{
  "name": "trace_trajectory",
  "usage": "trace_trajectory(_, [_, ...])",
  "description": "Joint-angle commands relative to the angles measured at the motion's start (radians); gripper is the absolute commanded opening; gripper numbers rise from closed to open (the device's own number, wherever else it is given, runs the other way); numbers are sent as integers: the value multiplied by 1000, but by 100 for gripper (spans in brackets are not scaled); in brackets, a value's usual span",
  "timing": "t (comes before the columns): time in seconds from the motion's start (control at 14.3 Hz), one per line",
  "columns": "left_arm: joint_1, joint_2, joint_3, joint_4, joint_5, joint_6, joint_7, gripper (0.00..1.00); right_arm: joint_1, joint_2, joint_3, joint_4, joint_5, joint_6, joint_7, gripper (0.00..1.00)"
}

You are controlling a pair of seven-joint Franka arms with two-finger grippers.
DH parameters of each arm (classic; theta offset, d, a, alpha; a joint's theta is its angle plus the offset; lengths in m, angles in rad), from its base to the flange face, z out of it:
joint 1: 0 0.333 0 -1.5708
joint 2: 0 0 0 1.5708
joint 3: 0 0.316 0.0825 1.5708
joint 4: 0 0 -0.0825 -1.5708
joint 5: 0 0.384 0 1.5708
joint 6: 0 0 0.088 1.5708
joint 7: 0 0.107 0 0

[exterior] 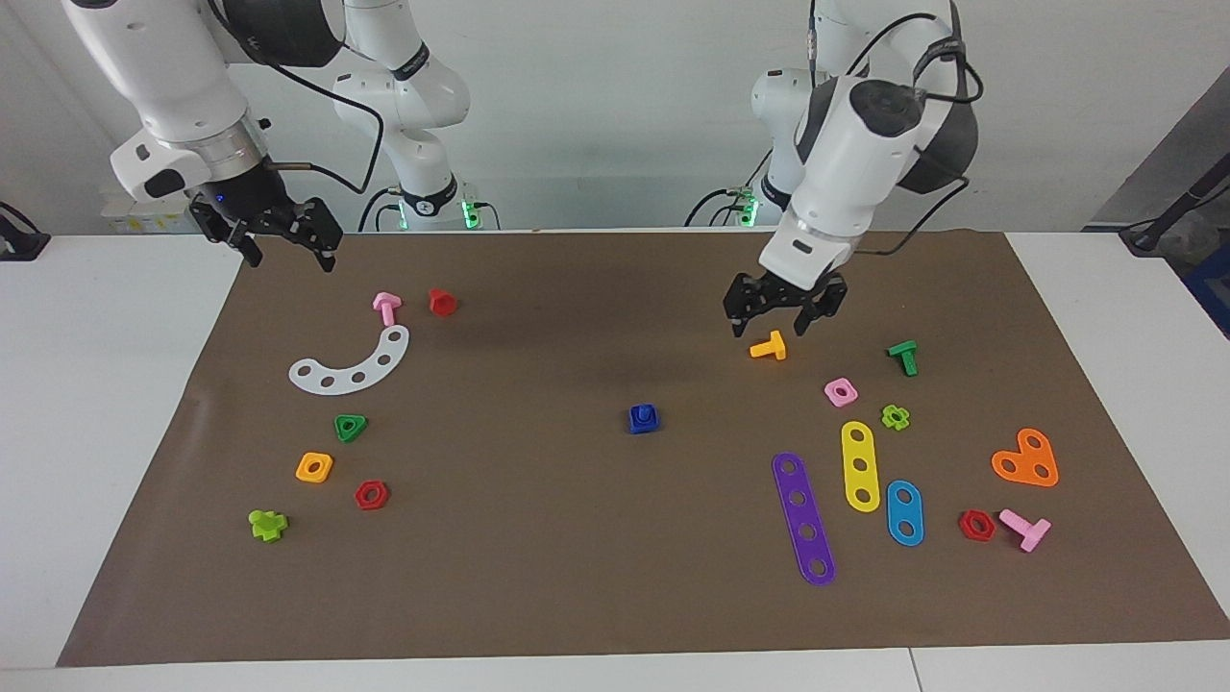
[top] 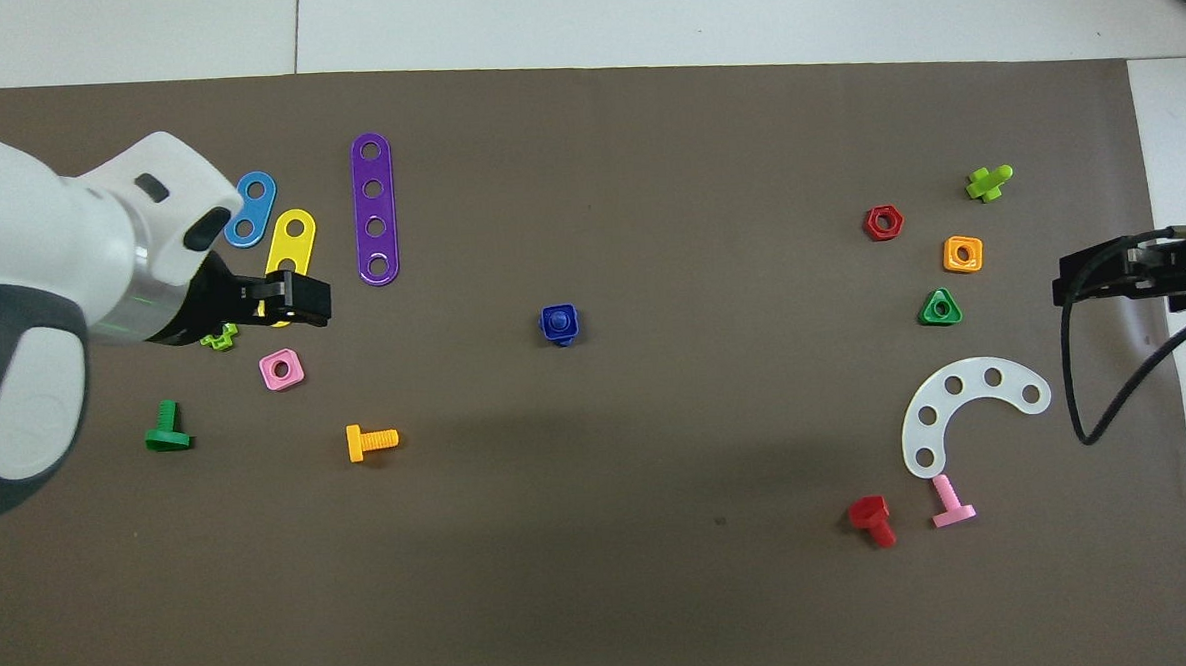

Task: Unscrew and place screws in storage area

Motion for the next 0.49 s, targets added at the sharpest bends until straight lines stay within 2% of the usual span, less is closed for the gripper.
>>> trace_trajectory(0.0, [-80,102,20,38,-13,71,-61,95,-14,-20,7,-20,8,-9,-30,100])
trace_trajectory(0.21, [-149,280,23,170,57,91,-142,93,-11,-26,7,-31,8,-21,-30,100])
trace_trajectory(0.42, [-177,331,24,168,84,140,-164,90,-9,-26,7,-29,8,-19,-32,100])
